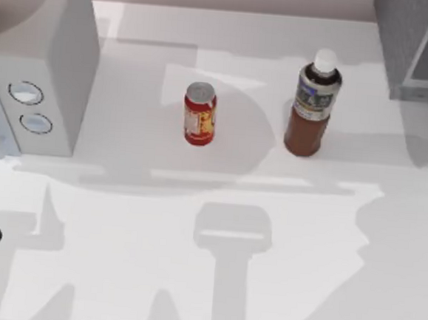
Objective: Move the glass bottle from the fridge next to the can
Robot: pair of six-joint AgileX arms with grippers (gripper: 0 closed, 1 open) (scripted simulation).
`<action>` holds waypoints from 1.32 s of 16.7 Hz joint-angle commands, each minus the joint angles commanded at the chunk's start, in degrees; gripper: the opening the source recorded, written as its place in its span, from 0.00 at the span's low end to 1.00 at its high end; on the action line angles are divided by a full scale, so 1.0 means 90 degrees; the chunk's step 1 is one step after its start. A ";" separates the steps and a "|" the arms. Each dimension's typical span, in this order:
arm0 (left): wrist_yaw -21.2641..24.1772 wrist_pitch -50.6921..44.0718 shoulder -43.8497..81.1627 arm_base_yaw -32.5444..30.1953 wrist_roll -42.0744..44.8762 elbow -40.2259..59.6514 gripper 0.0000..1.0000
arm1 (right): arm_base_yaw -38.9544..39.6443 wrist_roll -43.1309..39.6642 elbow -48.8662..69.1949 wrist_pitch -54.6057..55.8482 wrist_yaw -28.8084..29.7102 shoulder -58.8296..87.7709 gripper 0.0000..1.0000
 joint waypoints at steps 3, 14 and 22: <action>0.0000 0.0000 0.0000 0.0000 0.0000 0.0000 1.00 | 0.1242 0.0849 -0.0433 0.0485 0.0995 -0.0322 1.00; 0.0000 0.0000 0.0000 0.0000 0.0000 0.0000 1.00 | 0.1927 0.1492 -0.0549 0.0805 0.1781 -0.0348 1.00; 0.0000 0.0000 0.0000 0.0000 0.0000 0.0000 1.00 | 0.1944 0.1500 0.1676 0.0356 0.1817 0.1403 1.00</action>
